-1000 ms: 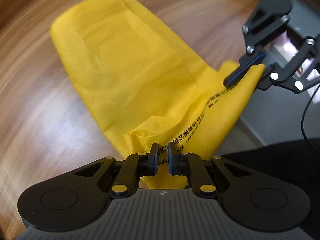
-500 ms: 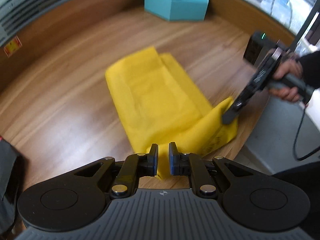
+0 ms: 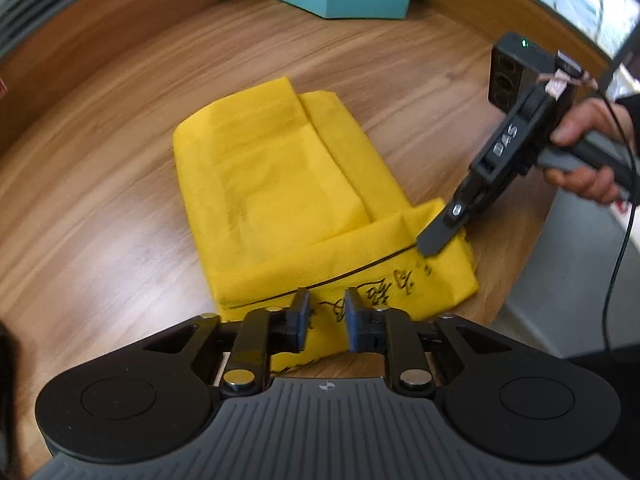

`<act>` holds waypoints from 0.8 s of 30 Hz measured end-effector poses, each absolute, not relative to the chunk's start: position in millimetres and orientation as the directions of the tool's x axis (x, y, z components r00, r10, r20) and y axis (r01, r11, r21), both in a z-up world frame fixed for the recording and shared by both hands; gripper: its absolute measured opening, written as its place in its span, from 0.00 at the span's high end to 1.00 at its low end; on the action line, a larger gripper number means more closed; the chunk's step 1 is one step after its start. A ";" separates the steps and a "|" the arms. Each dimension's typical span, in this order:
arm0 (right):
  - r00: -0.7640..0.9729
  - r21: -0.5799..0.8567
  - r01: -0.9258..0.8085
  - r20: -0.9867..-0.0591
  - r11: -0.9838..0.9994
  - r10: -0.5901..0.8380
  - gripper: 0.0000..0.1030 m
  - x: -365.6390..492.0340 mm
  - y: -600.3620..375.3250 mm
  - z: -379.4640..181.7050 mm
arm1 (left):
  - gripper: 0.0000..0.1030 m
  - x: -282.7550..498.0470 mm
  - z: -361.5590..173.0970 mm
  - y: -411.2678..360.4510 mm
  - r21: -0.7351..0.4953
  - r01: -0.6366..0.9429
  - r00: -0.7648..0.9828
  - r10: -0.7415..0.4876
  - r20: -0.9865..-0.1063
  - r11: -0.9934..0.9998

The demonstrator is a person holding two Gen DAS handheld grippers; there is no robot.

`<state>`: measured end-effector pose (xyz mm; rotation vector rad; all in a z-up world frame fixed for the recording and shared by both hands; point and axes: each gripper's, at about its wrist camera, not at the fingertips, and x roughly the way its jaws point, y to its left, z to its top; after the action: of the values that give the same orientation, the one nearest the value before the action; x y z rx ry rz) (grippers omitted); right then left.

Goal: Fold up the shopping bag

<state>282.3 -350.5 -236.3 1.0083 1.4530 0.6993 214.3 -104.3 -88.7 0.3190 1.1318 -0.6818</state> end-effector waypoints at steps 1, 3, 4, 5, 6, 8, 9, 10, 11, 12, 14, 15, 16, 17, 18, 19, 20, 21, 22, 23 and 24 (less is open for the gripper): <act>0.045 0.868 0.195 -0.472 0.456 0.880 0.88 284.0 -350.0 -236.5 | 0.72 217.6 -91.7 -104.2 -0.106 0.633 0.246 -0.329 -0.912 0.767; 0.041 0.861 0.197 -0.486 0.470 0.873 0.87 287.4 -347.4 -235.1 | 0.71 223.4 -99.6 -104.8 -0.118 0.611 0.229 -0.316 -0.921 0.783; 0.043 0.859 0.187 -0.492 0.477 0.869 0.87 289.4 -344.7 -233.0 | 0.71 225.6 -103.2 -105.1 -0.125 0.599 0.218 -0.311 -0.925 0.791; 0.045 0.857 0.185 -0.496 0.480 0.867 0.86 289.8 -345.5 -232.5 | 0.71 227.8 -106.7 -105.4 -0.132 0.587 0.208 -0.306 -0.929 0.799; 0.044 0.852 0.180 -0.506 0.491 0.862 0.86 289.4 -348.4 -231.9 | 0.72 230.4 -111.0 -105.7 -0.141 0.577 0.199 -0.306 -0.931 0.804; 0.055 0.848 0.153 -0.520 0.508 0.852 0.83 288.1 -351.2 -227.0 | 0.72 234.8 -117.3 -103.8 -0.166 0.558 0.182 -0.315 -0.932 0.813; 0.063 0.840 0.131 -0.537 0.527 0.841 0.81 287.0 -351.3 -222.4 | 0.72 235.1 -117.4 -103.0 -0.169 0.555 0.179 -0.316 -0.932 0.814; 0.083 0.827 0.112 -0.560 0.551 0.824 0.78 284.8 -350.6 -214.9 | 0.72 235.1 -117.1 -102.2 -0.171 0.553 0.177 -0.315 -0.932 0.815; 0.116 0.806 0.082 -0.592 0.586 0.798 0.77 281.2 -348.5 -203.6 | 0.72 235.2 -116.7 -101.5 -0.172 0.552 0.175 -0.315 -0.933 0.816; 0.137 0.792 0.059 -0.609 0.608 0.781 0.77 279.4 -346.0 -196.7 | 0.72 233.1 -115.6 -103.7 -0.156 0.560 0.182 -0.304 -0.935 0.814; 0.233 0.724 -0.045 -0.663 0.689 0.712 0.78 261.6 -342.7 -170.6 | 0.72 229.2 -114.0 -107.3 -0.128 0.570 0.195 -0.285 -0.939 0.812; 0.287 0.677 -0.096 -0.683 0.730 0.672 0.78 251.8 -341.2 -156.5 | 0.72 227.8 -113.7 -108.0 -0.122 0.567 0.199 -0.279 -0.939 0.814; 0.343 0.625 -0.144 -0.696 0.768 0.631 0.80 242.0 -339.6 -142.4 | 0.72 227.2 -113.5 -107.9 -0.120 0.566 0.202 -0.278 -0.939 0.816; 0.375 0.597 -0.167 -0.698 0.785 0.610 0.84 236.0 -336.7 -135.2 | 0.72 226.7 -113.3 -107.7 -0.119 0.564 0.205 -0.278 -0.939 0.817; 0.410 0.565 -0.196 -0.695 0.802 0.590 0.88 229.3 -328.9 -126.3 | 0.72 224.5 -112.2 -106.3 -0.121 0.554 0.209 -0.278 -0.937 0.824; 0.442 0.540 -0.236 -0.681 0.808 0.584 0.92 222.9 -316.6 -116.8 | 0.72 223.9 -112.3 -105.4 -0.124 0.546 0.211 -0.279 -0.937 0.829; 0.453 0.533 -0.255 -0.672 0.807 0.586 0.92 221.0 -308.4 -112.9 | 0.72 223.4 -113.1 -105.4 -0.126 0.541 0.213 -0.280 -0.936 0.831; 0.435 0.538 -0.285 -0.665 0.793 0.607 0.93 220.6 -297.8 -113.0 | 0.72 222.9 -113.9 -105.6 -0.127 0.537 0.216 -0.281 -0.935 0.834; 0.396 0.529 -0.317 -0.680 0.787 0.617 0.96 223.0 -283.6 -118.9 | 0.72 222.4 -114.8 -105.7 -0.129 0.532 0.218 -0.282 -0.934 0.837; 0.378 0.500 -0.333 -0.706 0.799 0.599 0.97 227.1 -271.6 -128.2 | 0.72 221.0 -114.6 -105.0 -0.130 0.528 0.222 -0.284 -0.933 0.839; 0.371 0.492 -0.335 -0.716 0.804 0.592 0.97 228.3 -269.2 -132.3 | 0.72 219.4 -114.7 -105.0 -0.128 0.526 0.228 -0.285 -0.931 0.841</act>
<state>228.3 -269.2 -132.3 0.2832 1.0319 0.6043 219.4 -105.1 -114.7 0.2319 1.2194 -0.5651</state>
